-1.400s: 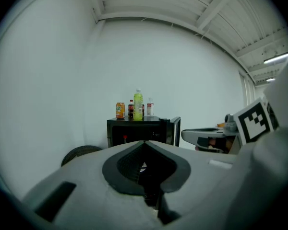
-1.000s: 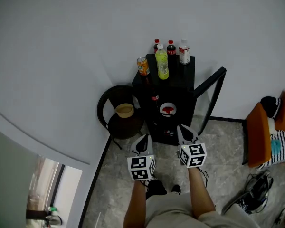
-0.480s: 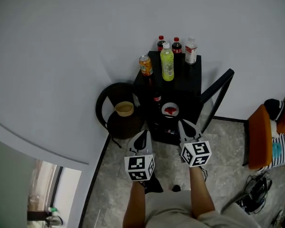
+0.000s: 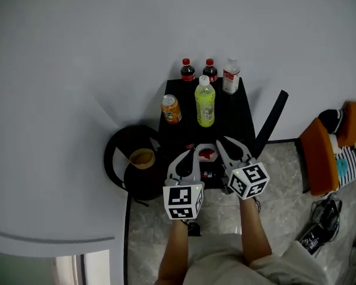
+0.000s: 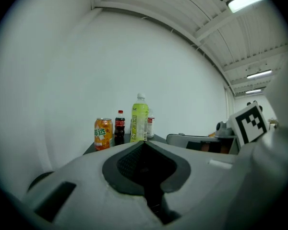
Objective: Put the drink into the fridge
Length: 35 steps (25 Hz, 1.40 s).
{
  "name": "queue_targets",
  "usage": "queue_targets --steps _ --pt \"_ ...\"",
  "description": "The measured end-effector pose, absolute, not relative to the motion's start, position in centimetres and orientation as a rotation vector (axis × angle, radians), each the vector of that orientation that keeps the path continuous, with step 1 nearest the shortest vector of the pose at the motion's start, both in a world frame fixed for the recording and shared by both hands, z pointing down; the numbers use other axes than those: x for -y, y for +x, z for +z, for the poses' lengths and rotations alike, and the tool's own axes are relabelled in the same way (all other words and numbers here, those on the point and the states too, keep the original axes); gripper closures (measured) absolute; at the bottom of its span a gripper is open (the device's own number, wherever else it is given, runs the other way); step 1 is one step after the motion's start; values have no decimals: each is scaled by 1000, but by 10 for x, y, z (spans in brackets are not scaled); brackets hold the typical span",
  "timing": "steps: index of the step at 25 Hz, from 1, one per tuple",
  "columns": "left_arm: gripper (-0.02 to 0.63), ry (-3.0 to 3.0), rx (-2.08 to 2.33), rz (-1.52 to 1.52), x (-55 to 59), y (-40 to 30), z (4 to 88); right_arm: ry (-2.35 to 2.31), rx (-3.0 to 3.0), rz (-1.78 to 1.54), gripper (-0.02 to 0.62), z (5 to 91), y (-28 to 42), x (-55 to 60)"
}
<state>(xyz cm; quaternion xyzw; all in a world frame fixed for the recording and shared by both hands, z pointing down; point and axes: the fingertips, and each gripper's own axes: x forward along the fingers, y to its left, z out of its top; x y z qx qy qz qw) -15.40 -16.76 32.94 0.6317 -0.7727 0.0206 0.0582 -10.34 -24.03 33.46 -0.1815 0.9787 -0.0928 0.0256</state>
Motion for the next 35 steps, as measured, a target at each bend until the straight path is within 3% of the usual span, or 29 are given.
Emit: queue_targets --steps 2,11,13,24,35 --pt "597 1966 2295 80 183 -167 332 -608 -3030 -273 566 334 -118 253" --pt "597 2158 2132 104 232 -216 335 -810 -2942 -265 320 325 -159 297" --pt "597 2187 2103 97 238 -224 338 -814 -2955 -245 291 325 -169 302" --pt "597 2357 2017 183 255 -233 322 -855 -3008 -205 281 326 -210 333" --pt "597 2227 2072 166 236 -241 345 -897 -2981 -146 311 325 -198 321"
